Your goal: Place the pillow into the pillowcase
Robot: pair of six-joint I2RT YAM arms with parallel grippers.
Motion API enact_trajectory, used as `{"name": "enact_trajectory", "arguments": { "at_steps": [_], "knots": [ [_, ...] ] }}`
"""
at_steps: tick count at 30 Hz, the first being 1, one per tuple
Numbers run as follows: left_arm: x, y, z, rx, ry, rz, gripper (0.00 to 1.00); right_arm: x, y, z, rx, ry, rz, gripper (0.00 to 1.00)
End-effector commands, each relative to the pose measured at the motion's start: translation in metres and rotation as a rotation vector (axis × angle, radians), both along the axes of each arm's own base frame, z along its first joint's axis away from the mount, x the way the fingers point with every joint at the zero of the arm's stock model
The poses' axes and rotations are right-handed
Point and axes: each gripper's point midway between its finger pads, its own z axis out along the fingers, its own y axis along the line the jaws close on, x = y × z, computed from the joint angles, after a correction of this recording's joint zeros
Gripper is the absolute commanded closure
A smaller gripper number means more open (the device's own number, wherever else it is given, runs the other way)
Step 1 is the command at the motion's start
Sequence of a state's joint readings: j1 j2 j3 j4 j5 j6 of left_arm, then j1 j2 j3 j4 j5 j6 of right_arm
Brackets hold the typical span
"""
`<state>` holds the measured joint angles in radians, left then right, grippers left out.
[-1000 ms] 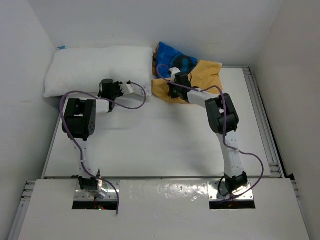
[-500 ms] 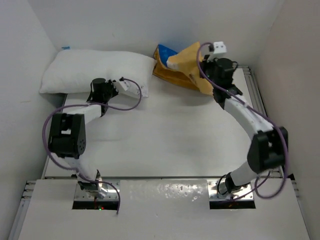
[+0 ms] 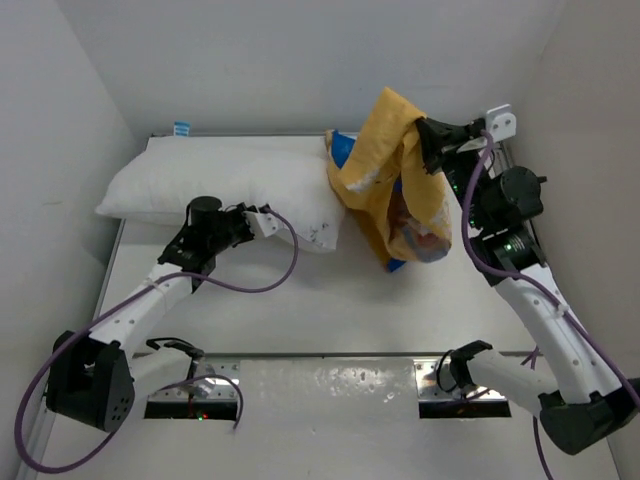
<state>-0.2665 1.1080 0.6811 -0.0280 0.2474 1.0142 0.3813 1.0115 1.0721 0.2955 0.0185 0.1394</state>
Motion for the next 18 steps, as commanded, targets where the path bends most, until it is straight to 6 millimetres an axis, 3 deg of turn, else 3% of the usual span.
{"name": "enact_trajectory", "arguments": {
  "at_steps": [1, 2, 3, 6, 7, 9, 10, 11, 13, 14, 15, 16, 17, 18],
  "knots": [
    [-0.011, -0.019, 0.026, -0.084, -0.058, -0.035, 1.0, -0.019, -0.001, 0.035, 0.062, -0.095, 0.031, 1.0],
    [-0.012, -0.018, 0.025, -0.079, -0.057, -0.02, 1.0, -0.016, 0.001, 0.03, 0.069, -0.077, 0.038, 1.0],
    [-0.02, -0.018, 0.01, -0.058, -0.013, -0.02, 1.0, -0.011, 0.004, 0.023, 0.072, -0.056, 0.041, 1.0],
    [-0.03, -0.02, -0.004, -0.011, 0.019, -0.048, 1.0, 0.02, 0.013, -0.016, 0.069, 0.072, 0.037, 1.0],
    [-0.037, -0.019, -0.013, 0.039, 0.044, -0.081, 0.94, 0.042, 0.02, -0.043, 0.059, 0.154, 0.028, 1.0],
    [-0.047, -0.026, -0.019, 0.076, 0.069, -0.15, 0.68, 0.066, 0.014, -0.073, 0.067, 0.254, -0.029, 1.0],
    [-0.056, -0.025, -0.027, 0.116, 0.099, -0.19, 0.45, 0.078, 0.015, -0.082, 0.078, 0.287, -0.035, 1.0],
    [-0.062, -0.029, -0.029, 0.119, 0.115, -0.227, 0.35, 0.099, 0.015, -0.114, 0.071, 0.364, -0.064, 1.0],
    [-0.073, -0.028, -0.034, 0.128, 0.147, -0.257, 0.11, 0.124, 0.001, -0.145, 0.12, 0.452, -0.121, 1.0],
    [-0.076, -0.029, -0.035, 0.122, 0.157, -0.264, 0.05, 0.136, -0.002, -0.15, 0.143, 0.481, -0.138, 1.0],
    [-0.078, -0.029, -0.034, 0.116, 0.159, -0.264, 0.0, 0.153, -0.013, -0.194, 0.15, 0.606, -0.176, 0.93],
    [-0.079, -0.029, -0.034, 0.091, 0.175, -0.244, 0.0, 0.164, -0.011, -0.19, 0.202, 0.638, -0.16, 0.78],
    [-0.08, -0.029, -0.033, 0.083, 0.179, -0.236, 0.0, 0.17, -0.011, -0.202, 0.202, 0.689, -0.146, 0.29],
    [-0.079, -0.029, -0.029, 0.07, 0.174, -0.226, 0.0, 0.174, -0.014, -0.243, 0.181, 0.826, -0.15, 0.16]
  ]
}}
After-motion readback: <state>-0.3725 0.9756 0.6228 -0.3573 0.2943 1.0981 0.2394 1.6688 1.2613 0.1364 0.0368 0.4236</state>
